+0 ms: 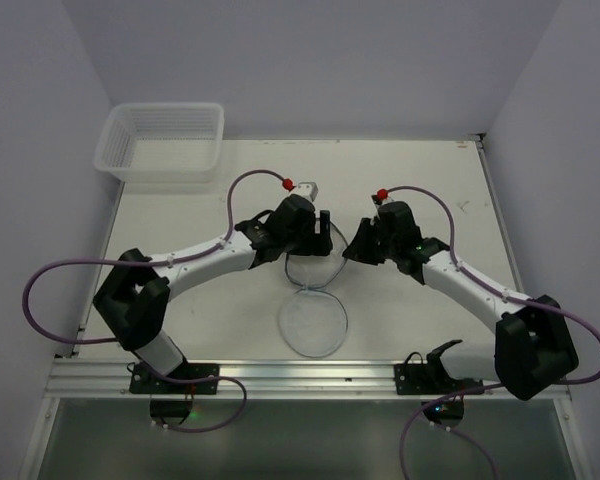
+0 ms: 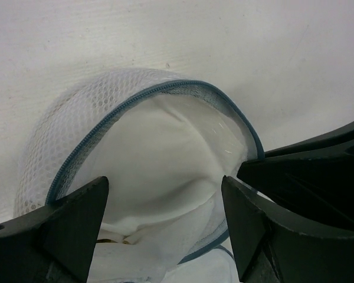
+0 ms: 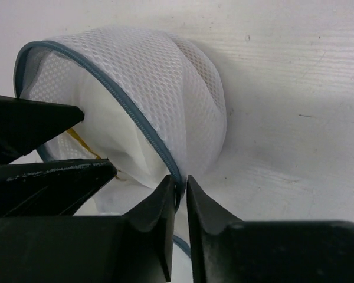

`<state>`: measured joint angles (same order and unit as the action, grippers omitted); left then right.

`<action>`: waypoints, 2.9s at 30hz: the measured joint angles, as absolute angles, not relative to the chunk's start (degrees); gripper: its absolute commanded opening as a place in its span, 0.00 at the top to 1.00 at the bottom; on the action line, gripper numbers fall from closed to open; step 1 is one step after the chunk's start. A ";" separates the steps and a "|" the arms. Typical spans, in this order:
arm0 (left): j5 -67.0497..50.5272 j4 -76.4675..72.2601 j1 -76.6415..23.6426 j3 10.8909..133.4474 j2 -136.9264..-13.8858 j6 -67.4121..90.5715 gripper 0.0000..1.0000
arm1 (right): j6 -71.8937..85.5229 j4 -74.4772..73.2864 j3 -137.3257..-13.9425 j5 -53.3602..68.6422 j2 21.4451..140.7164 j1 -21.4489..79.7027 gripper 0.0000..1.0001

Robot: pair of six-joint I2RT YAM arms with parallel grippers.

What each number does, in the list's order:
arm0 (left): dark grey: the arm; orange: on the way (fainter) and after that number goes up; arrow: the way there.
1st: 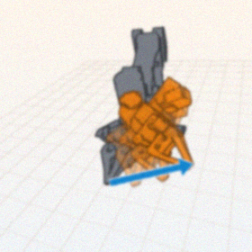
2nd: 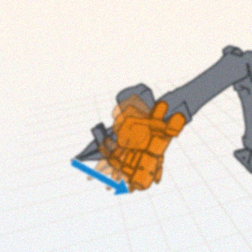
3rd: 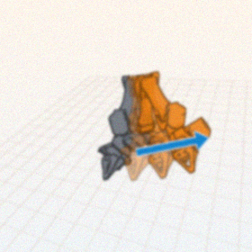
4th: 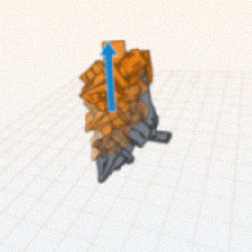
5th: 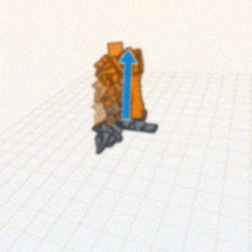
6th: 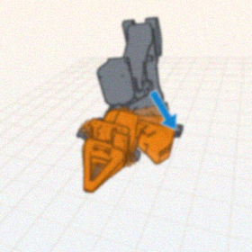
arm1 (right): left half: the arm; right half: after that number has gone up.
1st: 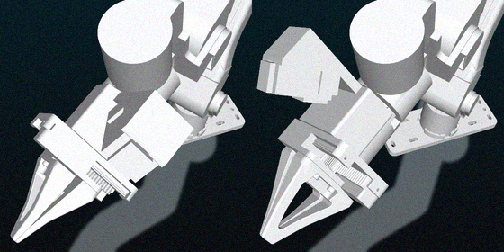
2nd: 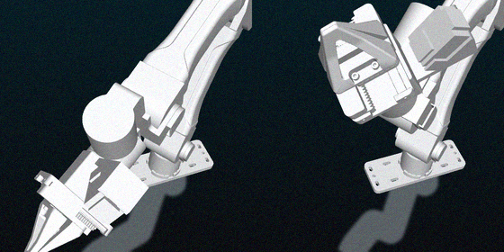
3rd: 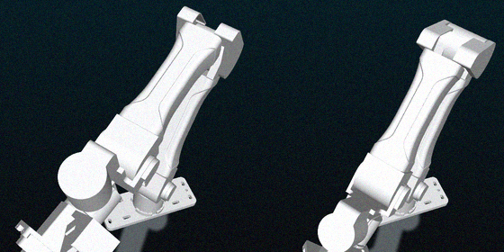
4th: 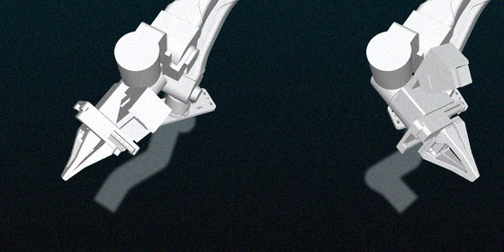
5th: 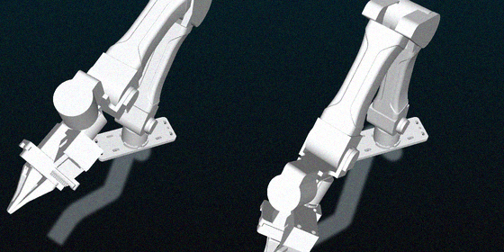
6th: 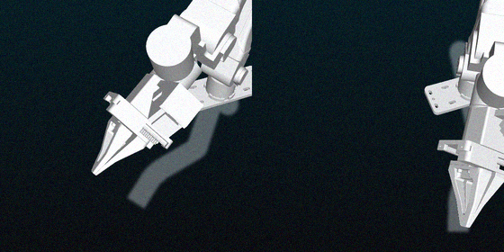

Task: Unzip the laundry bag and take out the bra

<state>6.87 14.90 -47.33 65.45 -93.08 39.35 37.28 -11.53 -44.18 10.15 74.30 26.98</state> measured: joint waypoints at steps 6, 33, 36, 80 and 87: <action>7.31 15.53 -47.33 66.63 -94.43 39.31 0.15 | 36.18 -11.55 -43.90 10.33 72.71 26.98 1.00; 16.40 16.23 -49.63 71.16 -106.83 39.11 0.95 | 35.05 -9.85 -41.74 13.50 71.05 26.98 1.00; 16.14 16.47 -49.65 71.13 -106.45 38.92 1.00 | 35.07 -9.87 -41.54 13.43 70.61 26.98 1.00; -3.90 -3.62 -35.11 71.07 -70.67 35.92 1.00 | 31.83 -11.94 -40.60 11.51 70.32 26.98 1.00; 4.69 5.52 -21.43 84.18 -72.69 29.74 1.00 | 31.83 -11.99 -40.60 11.86 70.11 26.98 1.00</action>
<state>4.69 5.52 -21.43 84.18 -72.69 29.74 31.83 -11.99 -40.60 11.86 70.11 26.98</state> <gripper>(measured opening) 0.052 0.012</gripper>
